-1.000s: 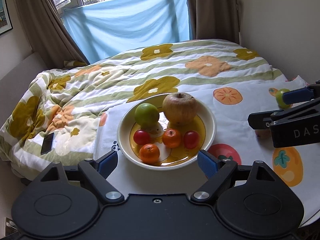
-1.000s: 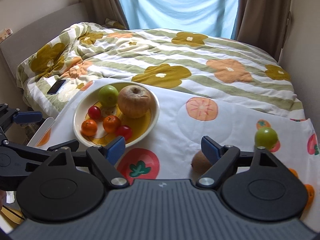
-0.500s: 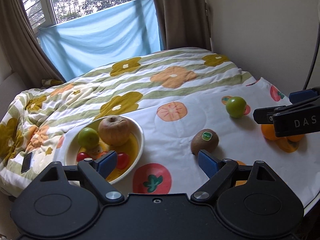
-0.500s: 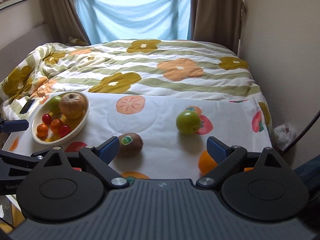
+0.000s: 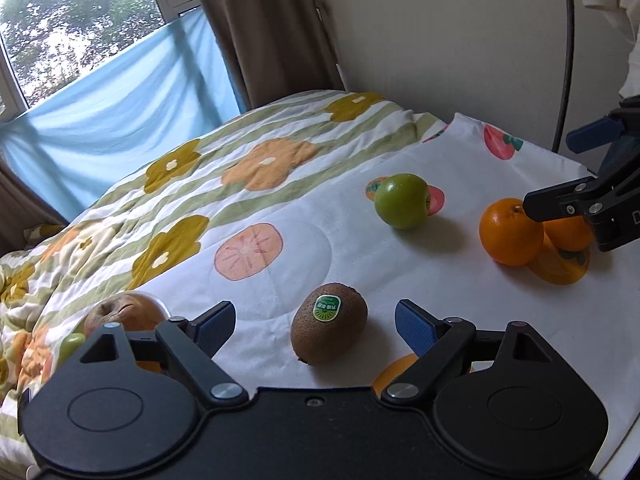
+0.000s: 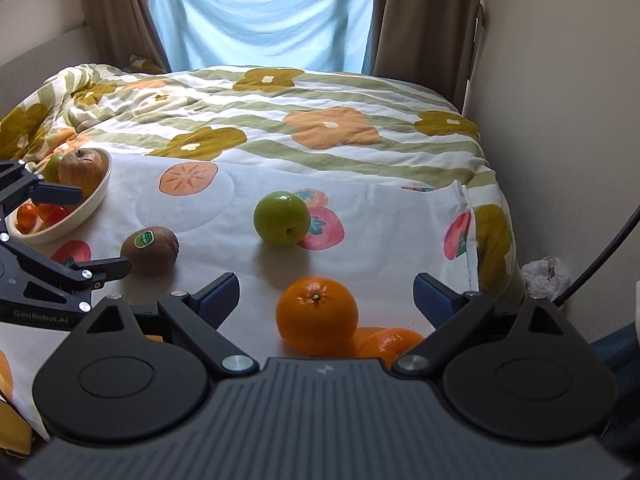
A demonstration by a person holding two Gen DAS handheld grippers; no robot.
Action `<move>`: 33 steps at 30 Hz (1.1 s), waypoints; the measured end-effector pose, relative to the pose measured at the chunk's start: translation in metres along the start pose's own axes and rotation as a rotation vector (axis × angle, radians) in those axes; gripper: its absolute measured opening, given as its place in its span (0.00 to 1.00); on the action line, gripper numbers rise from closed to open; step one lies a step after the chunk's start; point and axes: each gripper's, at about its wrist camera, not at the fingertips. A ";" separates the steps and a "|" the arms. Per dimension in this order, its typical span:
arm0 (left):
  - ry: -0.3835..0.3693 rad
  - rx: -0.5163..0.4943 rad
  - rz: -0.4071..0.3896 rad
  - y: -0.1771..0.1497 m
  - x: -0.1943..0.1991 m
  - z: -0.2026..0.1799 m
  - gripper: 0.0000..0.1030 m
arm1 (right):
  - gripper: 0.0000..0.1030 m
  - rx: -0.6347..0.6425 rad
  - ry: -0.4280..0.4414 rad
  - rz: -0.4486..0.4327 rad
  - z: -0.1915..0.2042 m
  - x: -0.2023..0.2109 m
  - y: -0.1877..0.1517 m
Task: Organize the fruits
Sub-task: 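Grasp the brown kiwi with the left tool while the right tool grasps a large orange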
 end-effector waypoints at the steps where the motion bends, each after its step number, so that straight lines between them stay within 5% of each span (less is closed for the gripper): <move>1: -0.009 -0.011 0.002 -0.001 -0.005 0.000 0.88 | 1.00 0.008 0.010 0.001 -0.001 -0.004 -0.002; 21: -0.171 -0.024 0.095 -0.015 -0.065 0.013 0.60 | 1.00 0.069 0.102 0.085 -0.009 -0.049 -0.020; 26: -0.175 -0.007 0.100 -0.015 -0.063 0.014 0.56 | 1.00 0.084 0.113 0.092 -0.008 -0.054 -0.019; 33: -0.151 0.014 0.109 -0.018 -0.056 0.011 0.54 | 0.88 0.110 0.142 0.122 -0.006 -0.066 -0.021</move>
Point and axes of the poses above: each gripper's, at about its wrist camera, not at the fingertips, and x roughly against the way its jaws point, z to its left, y to its top, and after that the axes turned 5 degrees about -z, right-handed
